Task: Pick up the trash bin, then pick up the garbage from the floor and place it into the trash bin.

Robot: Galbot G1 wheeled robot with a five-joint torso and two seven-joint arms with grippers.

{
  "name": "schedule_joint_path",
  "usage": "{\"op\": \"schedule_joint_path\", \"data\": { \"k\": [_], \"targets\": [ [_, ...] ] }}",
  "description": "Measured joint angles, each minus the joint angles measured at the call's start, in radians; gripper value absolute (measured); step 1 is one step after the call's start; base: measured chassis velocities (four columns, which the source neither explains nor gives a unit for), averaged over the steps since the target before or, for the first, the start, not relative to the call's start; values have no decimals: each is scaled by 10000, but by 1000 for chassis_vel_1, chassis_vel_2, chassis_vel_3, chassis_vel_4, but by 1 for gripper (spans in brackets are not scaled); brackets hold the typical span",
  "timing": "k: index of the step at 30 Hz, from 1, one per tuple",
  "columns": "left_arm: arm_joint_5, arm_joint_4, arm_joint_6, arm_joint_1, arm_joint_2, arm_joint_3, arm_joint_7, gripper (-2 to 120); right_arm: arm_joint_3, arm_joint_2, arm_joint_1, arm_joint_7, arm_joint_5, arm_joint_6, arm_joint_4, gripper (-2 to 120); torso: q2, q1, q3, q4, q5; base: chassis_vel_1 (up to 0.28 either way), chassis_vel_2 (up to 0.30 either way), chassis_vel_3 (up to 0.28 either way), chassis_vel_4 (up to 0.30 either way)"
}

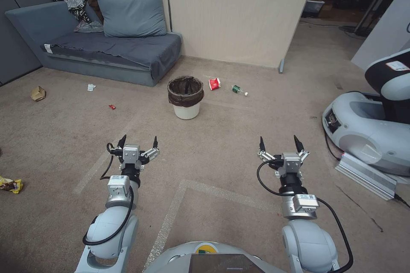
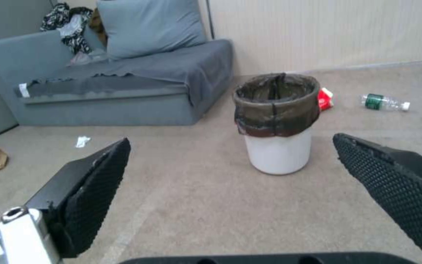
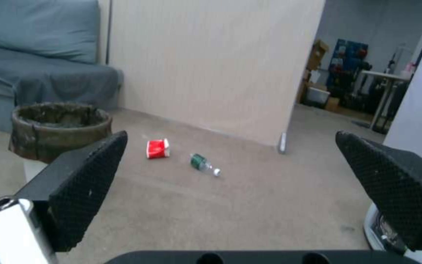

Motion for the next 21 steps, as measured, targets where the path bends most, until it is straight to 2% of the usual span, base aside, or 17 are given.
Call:
{"op": "schedule_joint_path", "data": {
  "k": [5,21],
  "targets": [
    [4,31,-3,26,-18,21,-31,100,14,-5,250,41,740,575,-259,100,0,0,0,1,0,0,0,0,0],
    [8,100,-41,61,-36,-15,-49,100,19,-15,255,-27,836,828,-470,100,0,0,0,-1,0,0,0,0,0]
  ]
}}
